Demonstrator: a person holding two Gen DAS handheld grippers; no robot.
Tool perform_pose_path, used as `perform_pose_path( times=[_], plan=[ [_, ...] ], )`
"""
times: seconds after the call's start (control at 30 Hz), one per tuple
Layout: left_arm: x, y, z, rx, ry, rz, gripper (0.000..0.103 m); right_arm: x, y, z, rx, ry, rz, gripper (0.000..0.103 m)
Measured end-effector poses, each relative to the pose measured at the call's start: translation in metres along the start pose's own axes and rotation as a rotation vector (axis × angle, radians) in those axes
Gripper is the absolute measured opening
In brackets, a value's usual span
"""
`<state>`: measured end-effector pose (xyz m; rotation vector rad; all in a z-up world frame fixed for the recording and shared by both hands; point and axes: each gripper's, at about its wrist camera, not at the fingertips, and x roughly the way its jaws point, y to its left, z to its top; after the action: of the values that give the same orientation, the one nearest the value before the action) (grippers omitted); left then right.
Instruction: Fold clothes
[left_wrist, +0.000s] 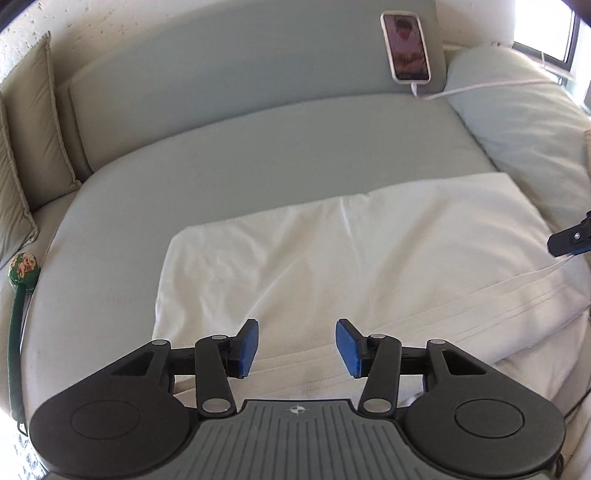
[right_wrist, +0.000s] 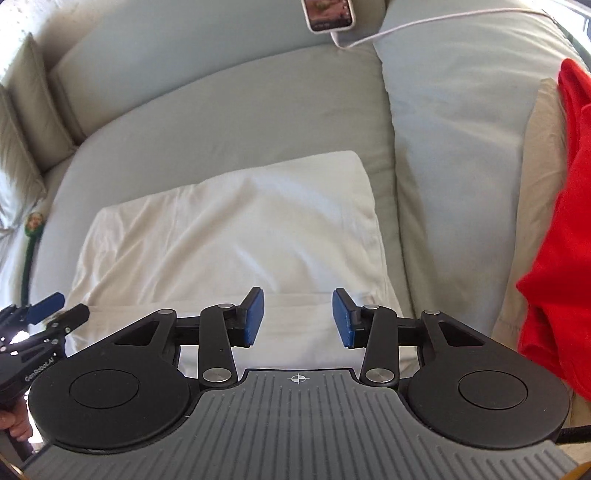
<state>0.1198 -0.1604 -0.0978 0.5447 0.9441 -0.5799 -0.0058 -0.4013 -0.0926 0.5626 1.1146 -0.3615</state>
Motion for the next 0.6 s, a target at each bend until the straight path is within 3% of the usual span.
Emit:
perform_pose_path(
  times=[0.13, 0.23, 0.37, 0.43, 0.53, 0.6],
  plan=[
    [0.030, -0.006, 0.010, 0.053, 0.087, 0.043, 0.049, 0.029, -0.002, 0.022, -0.007, 0.076, -0.085, 0.044],
    [0.037, -0.001, 0.010, 0.072, 0.155, -0.067, 0.040, 0.047, -0.009, 0.030, 0.015, 0.176, -0.076, 0.044],
    [0.013, 0.009, -0.009, 0.156, 0.193, -0.279, 0.025, 0.051, -0.023, 0.022, 0.070, 0.323, 0.054, 0.044],
    [-0.013, 0.015, -0.033, 0.243, 0.197, -0.357, 0.026, 0.041, -0.028, 0.008, 0.067, 0.388, 0.138, 0.044],
    [-0.050, 0.024, -0.071, 0.372, 0.184, -0.359, 0.027, 0.014, -0.031, -0.026, -0.014, 0.485, 0.232, 0.043],
    [-0.068, 0.032, -0.083, 0.362, 0.157, -0.356, 0.027, -0.009, -0.032, -0.047, -0.078, 0.498, 0.235, 0.044]
  ],
)
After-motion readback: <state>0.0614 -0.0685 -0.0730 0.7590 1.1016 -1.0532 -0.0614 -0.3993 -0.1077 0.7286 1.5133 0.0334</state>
